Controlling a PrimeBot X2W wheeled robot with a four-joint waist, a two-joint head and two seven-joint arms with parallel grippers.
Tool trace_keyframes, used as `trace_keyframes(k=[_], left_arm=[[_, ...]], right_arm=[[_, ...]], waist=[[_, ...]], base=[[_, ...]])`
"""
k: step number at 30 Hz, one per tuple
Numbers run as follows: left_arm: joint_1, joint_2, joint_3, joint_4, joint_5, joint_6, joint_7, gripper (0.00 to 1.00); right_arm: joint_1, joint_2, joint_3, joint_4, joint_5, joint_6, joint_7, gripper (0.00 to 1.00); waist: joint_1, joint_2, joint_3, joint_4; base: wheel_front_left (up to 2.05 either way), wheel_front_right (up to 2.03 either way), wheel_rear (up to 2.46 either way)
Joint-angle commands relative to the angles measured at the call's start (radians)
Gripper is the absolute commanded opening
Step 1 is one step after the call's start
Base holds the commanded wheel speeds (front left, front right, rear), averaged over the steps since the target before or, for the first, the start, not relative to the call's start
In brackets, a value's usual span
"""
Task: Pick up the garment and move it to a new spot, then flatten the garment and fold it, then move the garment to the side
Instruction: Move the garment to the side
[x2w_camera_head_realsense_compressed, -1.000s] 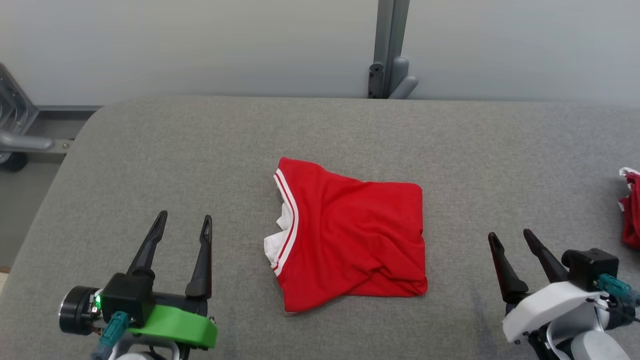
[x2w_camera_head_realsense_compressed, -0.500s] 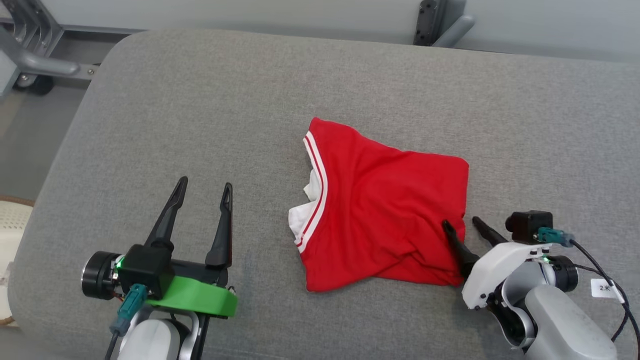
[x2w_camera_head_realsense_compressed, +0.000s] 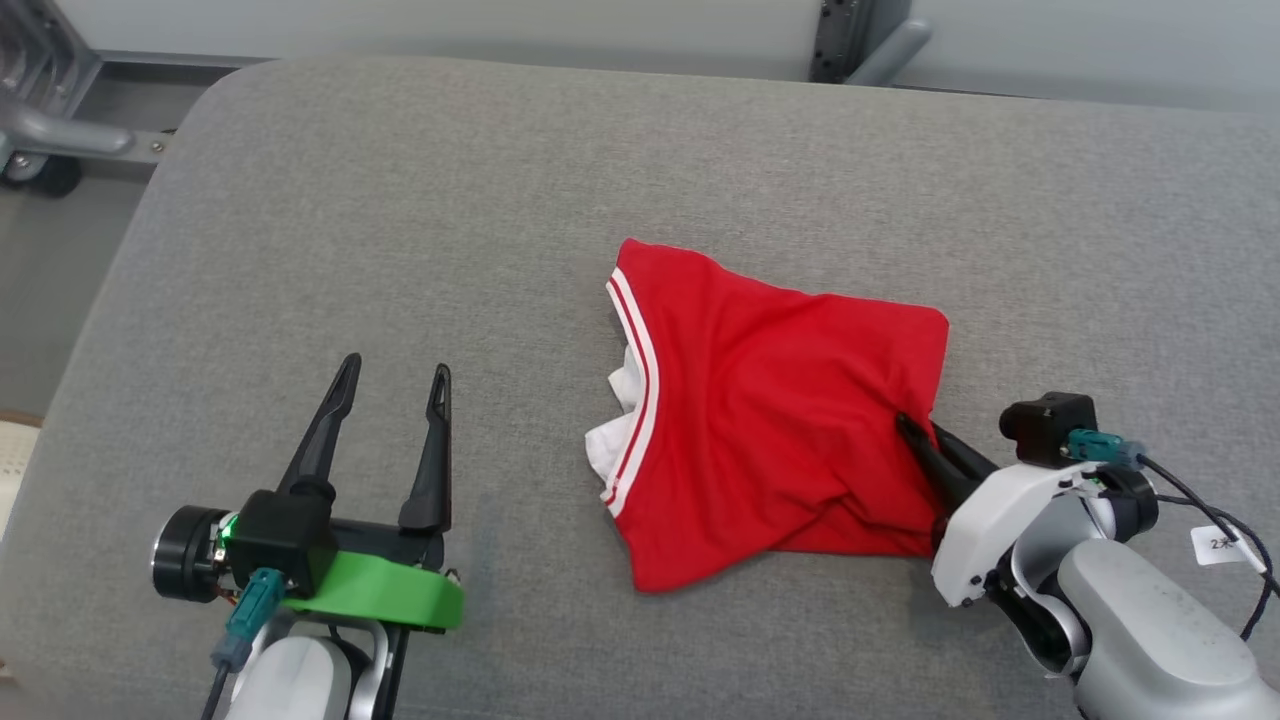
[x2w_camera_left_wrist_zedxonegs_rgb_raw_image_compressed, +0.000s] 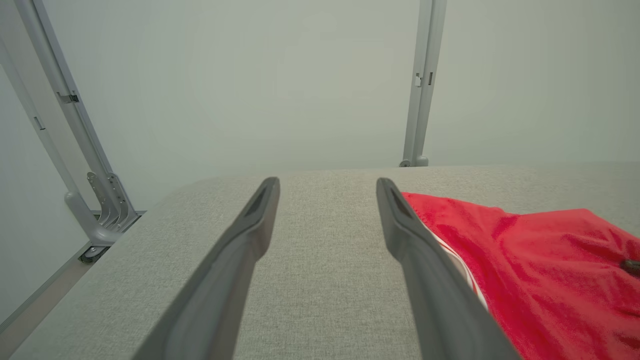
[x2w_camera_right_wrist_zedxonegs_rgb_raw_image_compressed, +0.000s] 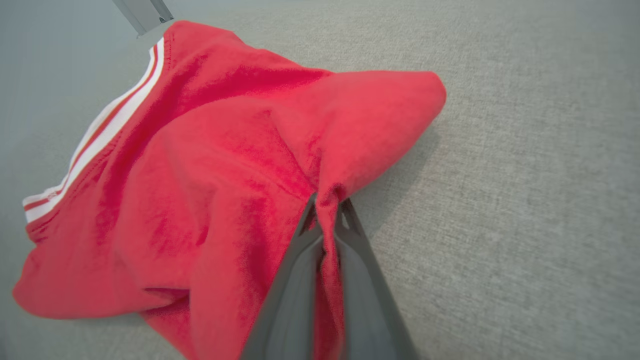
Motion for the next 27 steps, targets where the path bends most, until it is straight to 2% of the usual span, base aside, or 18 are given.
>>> trace_keyframes(k=[1,7,14,21,27], left_arm=[[0.012,0.012,0.010,-0.005,-0.005,0.007,-0.004,1.00],[0.016,0.029,0.021,-0.029,-0.004,0.015,-0.004,1.00],[0.005,0.057,0.030,-0.068,0.002,0.022,0.017,1.00],[-0.022,0.081,0.028,-0.113,0.013,0.025,0.053,1.00],[-0.061,0.104,0.015,-0.141,0.030,0.013,0.082,1.00]], right_arm=[[0.002,-0.035,0.013,-0.029,-0.015,-0.001,-0.016,0.00],[0.033,-0.131,0.028,-0.133,-0.068,-0.001,-0.025,0.00],[0.093,-0.241,-0.020,-0.269,-0.106,-0.001,0.026,0.00],[0.053,-0.250,-0.016,-0.348,-0.122,-0.001,0.063,0.00],[-0.089,-0.286,0.003,-0.314,-0.126,-0.001,0.028,0.00]], waist=[[0.0000,0.0000,-0.011,-0.060],[0.0000,0.0000,0.001,-0.169],[0.0000,0.0000,0.031,-0.327],[0.0000,0.0000,0.086,-0.434],[0.0000,0.0000,0.153,-0.475]], base=[[0.00,0.00,0.00],[0.00,0.00,0.00],[0.00,0.00,0.00],[0.00,0.00,0.00],[0.00,0.00,0.00]])
